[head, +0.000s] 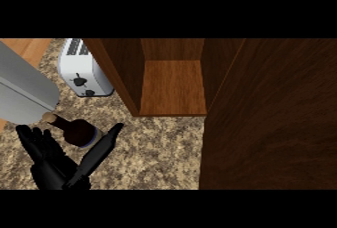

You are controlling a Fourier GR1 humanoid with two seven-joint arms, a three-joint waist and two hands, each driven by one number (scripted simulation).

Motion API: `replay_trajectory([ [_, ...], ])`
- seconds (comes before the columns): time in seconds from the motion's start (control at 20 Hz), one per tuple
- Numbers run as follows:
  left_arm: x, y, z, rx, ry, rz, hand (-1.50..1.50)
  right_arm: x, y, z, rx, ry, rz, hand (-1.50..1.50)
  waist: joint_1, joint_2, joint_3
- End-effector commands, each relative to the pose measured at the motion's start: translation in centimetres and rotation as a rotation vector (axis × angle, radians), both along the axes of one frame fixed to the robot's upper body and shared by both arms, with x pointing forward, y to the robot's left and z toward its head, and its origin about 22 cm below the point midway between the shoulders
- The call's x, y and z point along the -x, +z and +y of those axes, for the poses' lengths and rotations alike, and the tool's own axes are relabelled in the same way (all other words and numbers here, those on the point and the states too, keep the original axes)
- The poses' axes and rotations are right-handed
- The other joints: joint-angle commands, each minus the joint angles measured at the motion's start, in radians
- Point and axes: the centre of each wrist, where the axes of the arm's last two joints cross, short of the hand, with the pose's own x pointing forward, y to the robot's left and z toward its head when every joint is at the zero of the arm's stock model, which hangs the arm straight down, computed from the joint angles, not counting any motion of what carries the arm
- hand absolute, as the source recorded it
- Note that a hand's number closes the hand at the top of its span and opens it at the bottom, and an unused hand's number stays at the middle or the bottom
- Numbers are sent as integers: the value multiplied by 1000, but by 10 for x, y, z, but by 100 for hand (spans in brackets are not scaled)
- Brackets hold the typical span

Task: Pick up the wine, place it into the cabinet and close the cabinet

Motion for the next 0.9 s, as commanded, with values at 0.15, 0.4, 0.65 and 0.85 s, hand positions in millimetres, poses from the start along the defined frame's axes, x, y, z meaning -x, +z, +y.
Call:
replay_trajectory([
  [0.15,1,-8,-4,1,10,9,-150,36,16,1,-48,40,-42,-150,-5,-1,-2],
  [0.4,6,-7,-1,18,6,17,-150,21,17,-1,-24,58,-46,-150,6,-1,-3],
  [0.65,-3,-8,2,14,11,24,-150,19,13,-2,-55,43,-48,-150,0,1,-2],
  [0.85,-2,-10,-7,25,0,19,-150,19,10,2,-68,46,-52,-150,0,0,-3],
])
